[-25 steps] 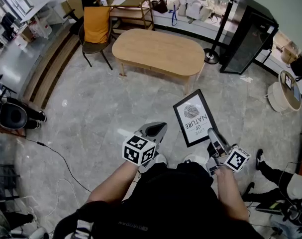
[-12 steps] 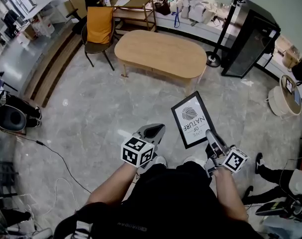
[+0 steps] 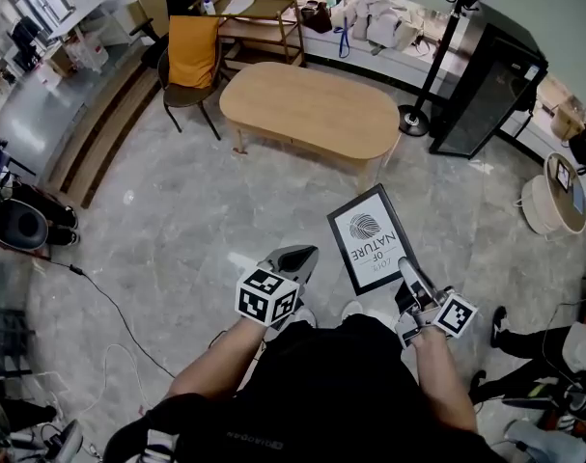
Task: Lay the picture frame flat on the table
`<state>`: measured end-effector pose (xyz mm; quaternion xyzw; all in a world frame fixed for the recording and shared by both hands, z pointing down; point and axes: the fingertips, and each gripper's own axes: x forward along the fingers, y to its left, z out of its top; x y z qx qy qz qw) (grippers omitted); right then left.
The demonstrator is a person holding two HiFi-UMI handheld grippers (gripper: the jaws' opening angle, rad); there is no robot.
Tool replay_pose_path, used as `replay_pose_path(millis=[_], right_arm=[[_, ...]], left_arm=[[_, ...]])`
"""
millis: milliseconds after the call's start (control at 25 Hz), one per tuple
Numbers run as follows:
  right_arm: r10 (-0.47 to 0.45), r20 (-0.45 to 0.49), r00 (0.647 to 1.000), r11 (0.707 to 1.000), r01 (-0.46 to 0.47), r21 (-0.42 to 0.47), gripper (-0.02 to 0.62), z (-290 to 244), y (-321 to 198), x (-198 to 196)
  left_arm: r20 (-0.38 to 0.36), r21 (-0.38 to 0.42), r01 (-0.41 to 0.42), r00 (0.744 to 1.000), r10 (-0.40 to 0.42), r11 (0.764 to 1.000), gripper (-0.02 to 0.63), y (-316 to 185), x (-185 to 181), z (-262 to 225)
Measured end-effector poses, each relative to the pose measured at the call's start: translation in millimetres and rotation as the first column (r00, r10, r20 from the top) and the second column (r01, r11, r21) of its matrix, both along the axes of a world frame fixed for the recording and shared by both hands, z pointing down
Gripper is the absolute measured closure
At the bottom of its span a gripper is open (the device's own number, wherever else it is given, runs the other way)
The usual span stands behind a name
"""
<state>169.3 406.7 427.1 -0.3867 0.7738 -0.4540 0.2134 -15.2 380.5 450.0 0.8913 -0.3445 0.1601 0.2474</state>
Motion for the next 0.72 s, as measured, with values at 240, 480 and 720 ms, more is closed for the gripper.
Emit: replay_pose_path(millis=[240, 480, 720], right_arm=[[-0.033, -0.012, 0.999, 0.999, 0.033, -0.003, 0.548, -2, -28, 31], [-0.065, -0.066, 0.996, 0.998, 0.065, -0.010, 0.548, 20, -63, 67], [-0.101, 0.013, 0.995, 0.994, 0.102, -0.049, 0.548, 33, -83, 71]], left_arm=[[0.021, -0.014, 0.003, 1.000, -0.003, 1.000, 0.601, -23, 34, -6], [0.052, -0.017, 0.004, 0.999, -0.003, 1.000, 0.601, -47, 74, 10], [0.070, -0.065, -0.014, 0.997, 0.019, 0.998, 0.601, -44, 97, 27]])
